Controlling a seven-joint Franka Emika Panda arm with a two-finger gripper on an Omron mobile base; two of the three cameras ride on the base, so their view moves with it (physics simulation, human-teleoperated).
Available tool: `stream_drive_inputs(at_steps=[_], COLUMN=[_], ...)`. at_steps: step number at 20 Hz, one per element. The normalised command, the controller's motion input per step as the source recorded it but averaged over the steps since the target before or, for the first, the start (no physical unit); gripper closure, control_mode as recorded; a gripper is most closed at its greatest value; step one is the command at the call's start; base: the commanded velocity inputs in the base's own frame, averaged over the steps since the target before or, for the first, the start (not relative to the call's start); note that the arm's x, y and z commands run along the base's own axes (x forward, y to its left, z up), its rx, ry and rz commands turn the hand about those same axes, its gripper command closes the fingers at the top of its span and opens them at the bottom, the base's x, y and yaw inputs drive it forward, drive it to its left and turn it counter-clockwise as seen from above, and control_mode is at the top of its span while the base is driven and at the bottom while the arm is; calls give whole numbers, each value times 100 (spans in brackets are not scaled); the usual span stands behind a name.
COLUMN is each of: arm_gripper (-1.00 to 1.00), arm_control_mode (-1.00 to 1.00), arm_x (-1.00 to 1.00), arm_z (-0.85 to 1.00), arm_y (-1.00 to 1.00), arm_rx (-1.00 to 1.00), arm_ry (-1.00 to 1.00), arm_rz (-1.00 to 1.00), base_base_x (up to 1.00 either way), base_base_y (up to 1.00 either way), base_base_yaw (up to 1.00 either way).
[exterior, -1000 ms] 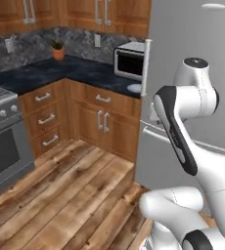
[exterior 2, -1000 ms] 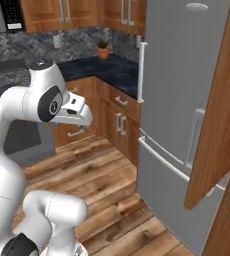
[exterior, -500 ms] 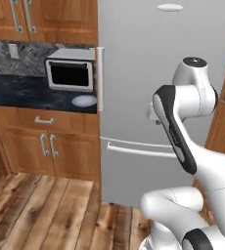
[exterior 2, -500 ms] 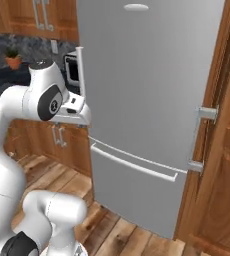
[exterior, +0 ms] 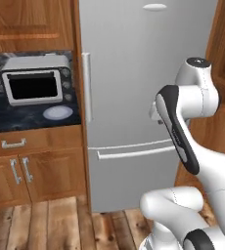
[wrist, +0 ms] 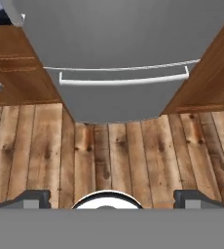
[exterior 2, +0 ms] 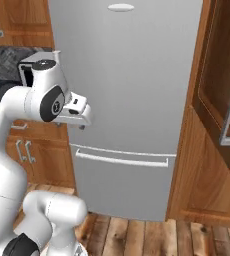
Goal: Move the hot dog bun to the plate on the dining table and place the condiment next to that plate. Then navigate to the fridge and take the sausage and place it on the plate as well.
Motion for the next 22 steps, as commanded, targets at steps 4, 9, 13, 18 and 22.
stream_drive_inputs(at_steps=[4, 9, 13, 18, 22], arm_gripper=[-100, -100, -100, -100, -100], arm_control_mode=[100, 100, 100, 100, 100], arm_x=[0, 0, 0, 0, 0], arm_z=[0, 0, 0, 0, 0], arm_y=[0, 0, 0, 0, 0], arm_rx=[0, 0, 0, 0, 0], arm_ry=[0, 0, 0, 0, 0], arm_rz=[0, 0, 0, 0, 0], base_base_x=[0, 2, 1, 31, 63], base_base_y=[100, 83, 65, 83, 68], base_base_yaw=[-40, -37, -42, -26, -16])
